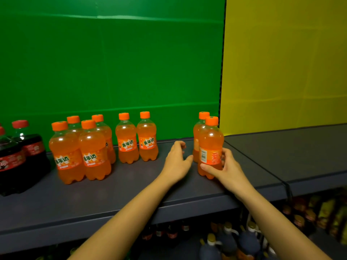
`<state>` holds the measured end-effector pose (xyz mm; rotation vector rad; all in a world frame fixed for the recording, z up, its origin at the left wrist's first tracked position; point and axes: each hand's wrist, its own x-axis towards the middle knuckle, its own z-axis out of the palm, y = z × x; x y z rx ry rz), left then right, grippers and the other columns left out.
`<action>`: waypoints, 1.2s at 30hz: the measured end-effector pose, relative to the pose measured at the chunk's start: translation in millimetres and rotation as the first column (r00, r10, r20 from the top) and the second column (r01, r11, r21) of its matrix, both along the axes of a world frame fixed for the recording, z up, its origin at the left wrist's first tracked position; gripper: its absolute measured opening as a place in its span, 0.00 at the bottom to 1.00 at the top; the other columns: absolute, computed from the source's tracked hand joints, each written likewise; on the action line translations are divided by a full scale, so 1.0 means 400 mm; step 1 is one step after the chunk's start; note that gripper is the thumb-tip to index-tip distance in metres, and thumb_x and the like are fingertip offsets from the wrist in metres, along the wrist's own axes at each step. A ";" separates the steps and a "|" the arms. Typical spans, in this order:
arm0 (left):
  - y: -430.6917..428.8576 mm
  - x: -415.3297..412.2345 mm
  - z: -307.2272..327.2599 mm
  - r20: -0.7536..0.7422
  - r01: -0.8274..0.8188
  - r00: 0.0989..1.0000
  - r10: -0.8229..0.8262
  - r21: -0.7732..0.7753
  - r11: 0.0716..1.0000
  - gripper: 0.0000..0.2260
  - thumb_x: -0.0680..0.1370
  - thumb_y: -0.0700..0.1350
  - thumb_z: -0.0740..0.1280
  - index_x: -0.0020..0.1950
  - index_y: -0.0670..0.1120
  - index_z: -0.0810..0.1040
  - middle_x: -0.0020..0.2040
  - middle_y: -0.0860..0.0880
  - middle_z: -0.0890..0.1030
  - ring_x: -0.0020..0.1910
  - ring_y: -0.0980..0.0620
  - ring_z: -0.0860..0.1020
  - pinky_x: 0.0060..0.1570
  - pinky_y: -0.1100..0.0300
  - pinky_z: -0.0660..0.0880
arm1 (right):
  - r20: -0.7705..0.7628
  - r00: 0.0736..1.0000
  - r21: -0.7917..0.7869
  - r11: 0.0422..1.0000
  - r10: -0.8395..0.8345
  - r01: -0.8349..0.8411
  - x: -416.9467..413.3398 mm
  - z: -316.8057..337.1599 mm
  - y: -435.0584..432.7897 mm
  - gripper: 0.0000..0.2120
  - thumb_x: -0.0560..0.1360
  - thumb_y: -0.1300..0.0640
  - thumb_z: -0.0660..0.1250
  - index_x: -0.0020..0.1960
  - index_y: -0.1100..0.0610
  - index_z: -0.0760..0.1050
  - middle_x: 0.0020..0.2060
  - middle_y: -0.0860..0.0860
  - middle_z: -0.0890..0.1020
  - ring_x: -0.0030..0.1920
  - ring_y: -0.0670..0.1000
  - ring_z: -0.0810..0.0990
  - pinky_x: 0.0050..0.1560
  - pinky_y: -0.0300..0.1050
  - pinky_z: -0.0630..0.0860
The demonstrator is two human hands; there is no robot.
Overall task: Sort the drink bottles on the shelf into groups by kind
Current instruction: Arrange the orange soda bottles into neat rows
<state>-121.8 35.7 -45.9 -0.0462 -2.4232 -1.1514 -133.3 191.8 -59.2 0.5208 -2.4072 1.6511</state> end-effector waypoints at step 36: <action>-0.246 0.157 0.012 -0.038 0.014 0.999 -0.002 0.318 0.948 0.28 0.67 0.36 0.74 0.61 0.48 0.66 0.52 0.58 0.75 0.50 0.62 0.75 0.43 0.73 0.75 | -0.096 0.995 0.248 0.969 0.014 0.010 0.018 0.039 -0.208 0.37 0.66 0.40 0.72 0.62 0.58 0.57 0.58 0.57 0.74 0.58 0.59 0.74 0.54 0.54 0.74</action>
